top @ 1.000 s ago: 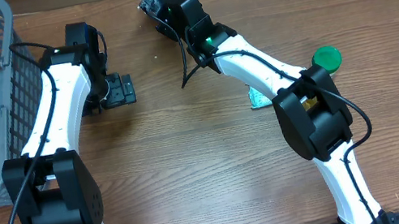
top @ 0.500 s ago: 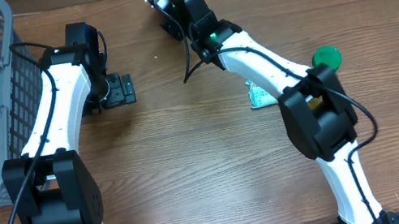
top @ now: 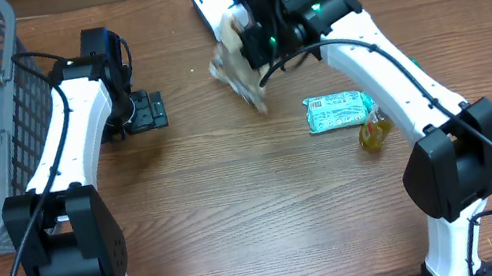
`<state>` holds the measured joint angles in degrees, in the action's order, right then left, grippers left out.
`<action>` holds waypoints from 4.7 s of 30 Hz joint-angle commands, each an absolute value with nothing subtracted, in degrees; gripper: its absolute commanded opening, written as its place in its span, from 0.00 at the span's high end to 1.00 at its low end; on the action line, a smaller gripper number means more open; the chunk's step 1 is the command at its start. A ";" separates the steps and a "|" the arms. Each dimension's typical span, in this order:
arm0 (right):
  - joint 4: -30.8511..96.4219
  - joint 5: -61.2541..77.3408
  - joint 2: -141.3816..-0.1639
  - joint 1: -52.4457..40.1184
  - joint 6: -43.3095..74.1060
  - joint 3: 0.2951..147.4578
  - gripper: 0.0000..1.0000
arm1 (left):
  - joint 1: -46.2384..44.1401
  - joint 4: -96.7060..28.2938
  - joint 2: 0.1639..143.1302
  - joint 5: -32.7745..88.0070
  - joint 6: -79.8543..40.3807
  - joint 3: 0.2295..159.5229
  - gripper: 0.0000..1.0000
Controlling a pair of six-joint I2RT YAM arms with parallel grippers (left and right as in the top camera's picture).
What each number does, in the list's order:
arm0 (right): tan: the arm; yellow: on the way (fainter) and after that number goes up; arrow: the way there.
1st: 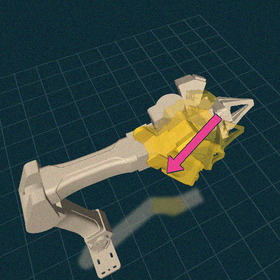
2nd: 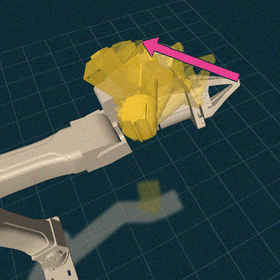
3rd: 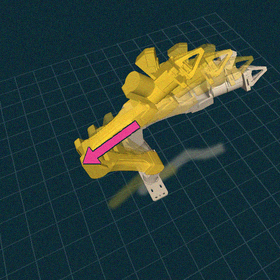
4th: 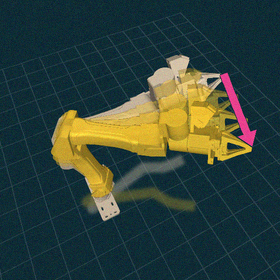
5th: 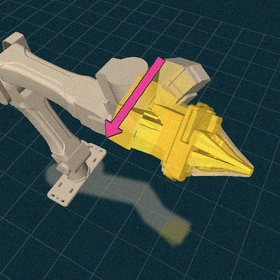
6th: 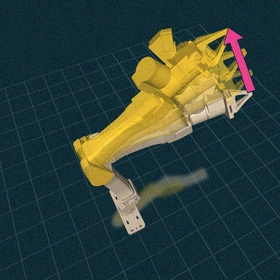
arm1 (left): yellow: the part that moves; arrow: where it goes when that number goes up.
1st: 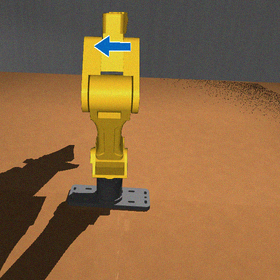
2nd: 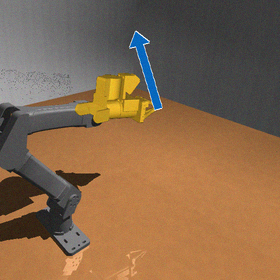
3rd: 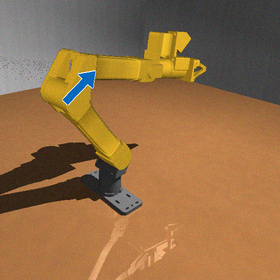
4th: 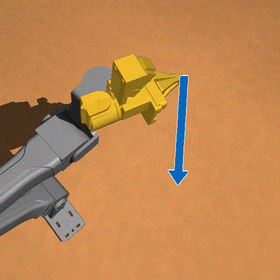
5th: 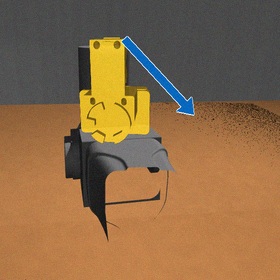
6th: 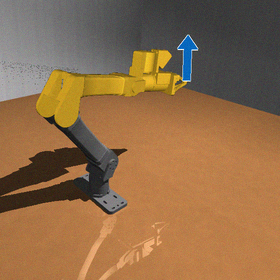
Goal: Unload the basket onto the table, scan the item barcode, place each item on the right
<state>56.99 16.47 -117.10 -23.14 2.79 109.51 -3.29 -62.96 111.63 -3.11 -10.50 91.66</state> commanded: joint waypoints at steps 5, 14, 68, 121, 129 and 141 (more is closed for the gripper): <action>65.58 23.40 -118.72 -22.48 4.49 108.38 0.96 | -3.40 -62.92 111.66 -3.57 -10.26 91.98 0.00; 66.46 15.14 -118.76 -22.41 4.51 106.76 0.83 | -3.40 -62.92 111.66 -3.57 -10.26 91.98 0.00; 59.96 -2.50 -118.76 -22.41 4.71 106.76 0.00 | -3.51 -62.92 111.87 -3.57 -10.26 91.98 0.00; 59.96 -2.50 -118.76 -22.41 4.71 106.76 0.00 | -3.38 16.88 84.09 5.30 -10.26 22.06 0.00; 59.96 -2.50 -118.76 -22.41 4.71 106.76 0.00 | -3.38 21.82 74.67 3.38 -10.35 11.35 0.00; 59.96 -2.50 -118.76 -22.41 4.71 106.76 0.00 | -3.38 23.22 59.07 -1.96 -16.93 0.25 0.01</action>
